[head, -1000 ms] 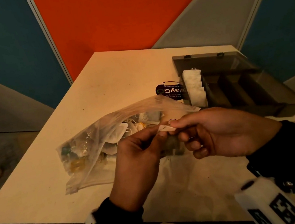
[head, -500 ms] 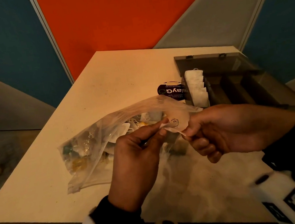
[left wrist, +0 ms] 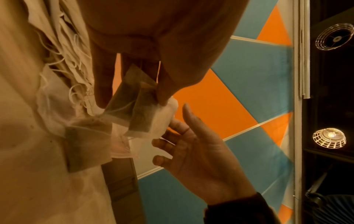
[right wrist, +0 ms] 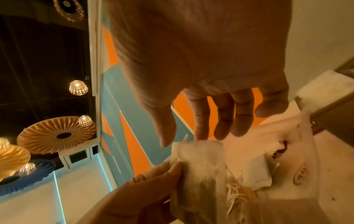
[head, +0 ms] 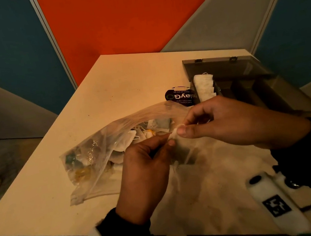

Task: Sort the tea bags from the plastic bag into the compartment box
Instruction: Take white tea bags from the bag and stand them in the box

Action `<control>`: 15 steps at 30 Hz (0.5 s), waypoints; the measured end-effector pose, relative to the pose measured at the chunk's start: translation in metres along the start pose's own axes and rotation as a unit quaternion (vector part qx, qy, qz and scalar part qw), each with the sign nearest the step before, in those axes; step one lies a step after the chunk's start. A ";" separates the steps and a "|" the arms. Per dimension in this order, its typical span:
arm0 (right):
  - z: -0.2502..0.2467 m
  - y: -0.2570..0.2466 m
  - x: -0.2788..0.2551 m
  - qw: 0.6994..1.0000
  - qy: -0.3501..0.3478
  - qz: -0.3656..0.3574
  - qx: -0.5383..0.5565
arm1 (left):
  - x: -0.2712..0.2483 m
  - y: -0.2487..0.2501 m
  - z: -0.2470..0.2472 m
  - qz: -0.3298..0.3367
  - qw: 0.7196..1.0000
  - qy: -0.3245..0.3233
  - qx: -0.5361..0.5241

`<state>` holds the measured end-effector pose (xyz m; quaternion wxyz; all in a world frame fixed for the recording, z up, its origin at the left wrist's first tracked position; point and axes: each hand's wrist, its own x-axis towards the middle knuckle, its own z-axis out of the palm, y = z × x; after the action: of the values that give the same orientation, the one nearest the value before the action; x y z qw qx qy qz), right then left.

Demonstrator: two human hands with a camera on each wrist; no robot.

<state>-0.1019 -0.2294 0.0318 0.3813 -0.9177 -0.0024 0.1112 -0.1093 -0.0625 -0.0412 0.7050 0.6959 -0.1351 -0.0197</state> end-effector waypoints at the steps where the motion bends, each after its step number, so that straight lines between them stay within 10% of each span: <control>1: 0.001 0.001 0.003 1.000 -0.003 0.005 0.010 | 0.000 0.001 0.000 -0.002 1.000 -0.004 0.006; 15: -0.016 0.011 0.015 0.919 -0.153 0.088 0.353 | -0.001 -0.002 0.001 -0.062 0.996 -0.030 0.062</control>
<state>-0.0851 -0.2467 0.0319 0.6646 -0.6914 0.0594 0.2771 -0.1103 -0.0636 -0.0430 0.6536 0.7443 -0.1138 -0.0761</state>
